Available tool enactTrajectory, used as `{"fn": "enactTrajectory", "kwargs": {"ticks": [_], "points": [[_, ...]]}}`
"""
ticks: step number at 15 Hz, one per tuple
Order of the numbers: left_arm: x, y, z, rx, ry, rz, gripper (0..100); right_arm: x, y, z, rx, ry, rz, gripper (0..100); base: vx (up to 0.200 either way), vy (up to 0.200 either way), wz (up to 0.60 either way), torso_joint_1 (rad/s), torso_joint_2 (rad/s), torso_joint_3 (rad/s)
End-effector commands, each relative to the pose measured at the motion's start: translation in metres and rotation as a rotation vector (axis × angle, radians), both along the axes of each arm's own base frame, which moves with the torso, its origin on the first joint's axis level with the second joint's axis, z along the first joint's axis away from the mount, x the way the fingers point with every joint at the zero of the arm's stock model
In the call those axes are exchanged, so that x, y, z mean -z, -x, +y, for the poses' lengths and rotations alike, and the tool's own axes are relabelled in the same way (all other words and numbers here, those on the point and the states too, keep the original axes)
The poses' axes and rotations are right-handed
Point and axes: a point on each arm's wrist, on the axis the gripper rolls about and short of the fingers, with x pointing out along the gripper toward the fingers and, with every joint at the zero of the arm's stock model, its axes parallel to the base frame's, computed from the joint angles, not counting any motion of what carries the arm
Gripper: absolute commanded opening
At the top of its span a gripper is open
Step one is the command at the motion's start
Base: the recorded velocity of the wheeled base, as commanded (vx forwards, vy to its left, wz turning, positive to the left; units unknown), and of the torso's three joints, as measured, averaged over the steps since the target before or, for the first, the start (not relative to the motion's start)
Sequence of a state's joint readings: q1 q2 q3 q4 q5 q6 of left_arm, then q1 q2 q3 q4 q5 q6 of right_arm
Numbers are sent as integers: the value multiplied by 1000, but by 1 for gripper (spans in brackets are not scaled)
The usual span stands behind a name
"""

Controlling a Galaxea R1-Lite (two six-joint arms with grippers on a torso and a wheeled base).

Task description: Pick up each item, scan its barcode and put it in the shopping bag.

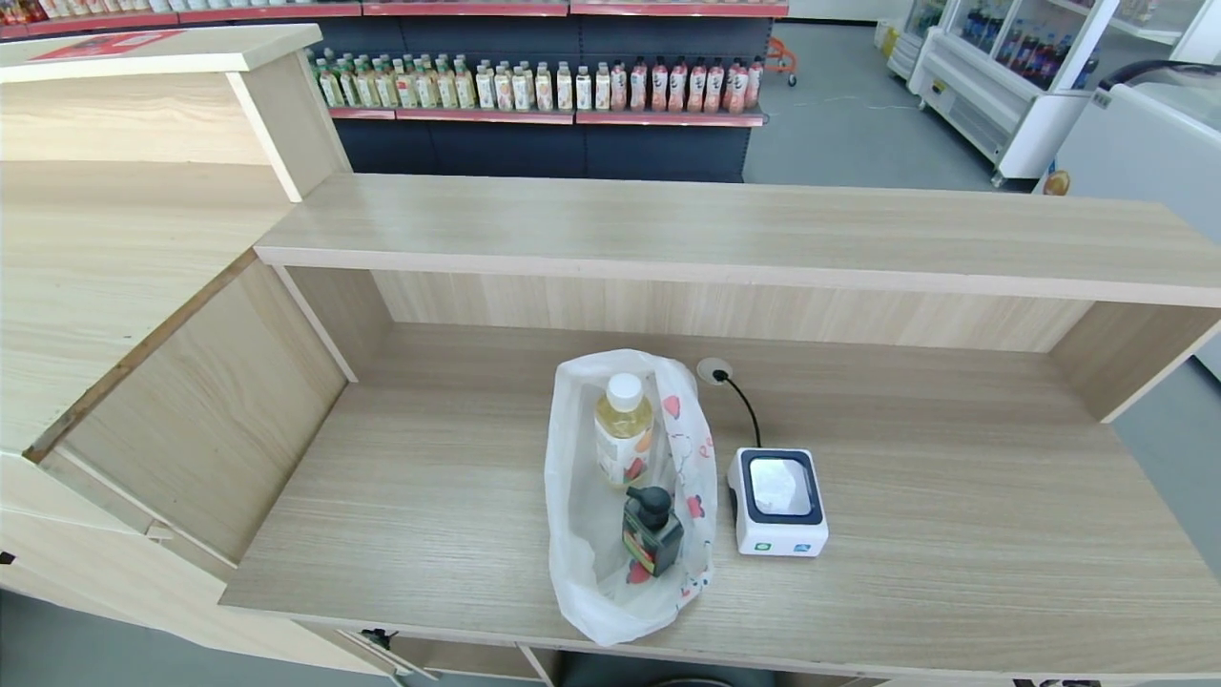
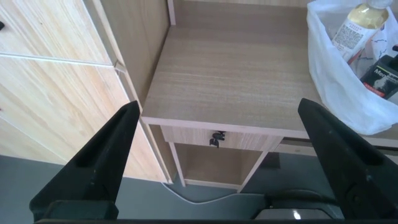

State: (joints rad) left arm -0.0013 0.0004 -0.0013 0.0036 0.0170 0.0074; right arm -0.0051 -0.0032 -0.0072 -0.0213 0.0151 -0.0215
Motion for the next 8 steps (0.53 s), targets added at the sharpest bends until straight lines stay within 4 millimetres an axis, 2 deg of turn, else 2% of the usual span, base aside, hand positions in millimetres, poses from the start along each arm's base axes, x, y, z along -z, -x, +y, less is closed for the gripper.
{"fn": "enactTrajectory", "kwargs": {"ticks": [1,7,8], "points": [[0,0,0,-1,-2,-1,100,0,0,0,-2,2,3,100,0,-200,0,12,-2,2],[0,0,0,-1,0,-1,100,0,0,0,-1,3,4,100,0,-200,0,4,0,2],[0,0,0,-1,0,-1,100,0,0,0,-1,1,3,100,0,0,0,0,0,0]]}}
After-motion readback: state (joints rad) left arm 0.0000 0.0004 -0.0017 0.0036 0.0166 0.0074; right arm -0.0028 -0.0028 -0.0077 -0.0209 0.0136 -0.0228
